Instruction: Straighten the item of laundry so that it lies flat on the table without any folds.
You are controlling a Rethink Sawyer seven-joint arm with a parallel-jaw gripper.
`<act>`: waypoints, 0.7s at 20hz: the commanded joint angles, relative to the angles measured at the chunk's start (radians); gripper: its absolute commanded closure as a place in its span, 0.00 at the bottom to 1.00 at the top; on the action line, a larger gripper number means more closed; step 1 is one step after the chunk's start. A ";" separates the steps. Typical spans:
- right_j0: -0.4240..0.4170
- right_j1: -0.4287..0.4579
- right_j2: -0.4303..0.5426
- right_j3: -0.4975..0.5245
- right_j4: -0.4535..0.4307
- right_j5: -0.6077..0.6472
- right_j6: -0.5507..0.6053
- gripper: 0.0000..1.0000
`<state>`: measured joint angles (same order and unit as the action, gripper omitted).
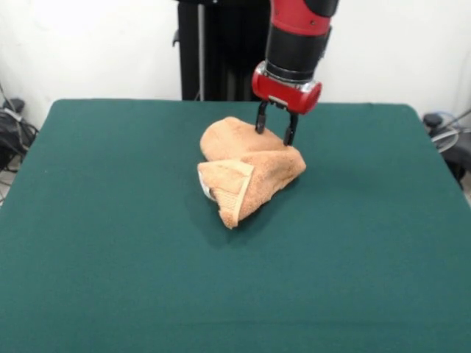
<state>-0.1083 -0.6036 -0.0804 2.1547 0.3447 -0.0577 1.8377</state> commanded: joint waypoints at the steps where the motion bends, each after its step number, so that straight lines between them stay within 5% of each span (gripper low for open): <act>1: 0.000 0.037 0.016 0.021 0.067 -0.041 0.286 0.00; 9: -0.042 0.176 0.080 -0.054 0.001 -0.137 0.261 0.00; 14: -0.004 0.171 0.064 -0.072 0.026 -0.124 0.245 0.00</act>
<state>-0.1239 -0.4898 -0.0765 2.1530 0.3481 -0.1379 1.8563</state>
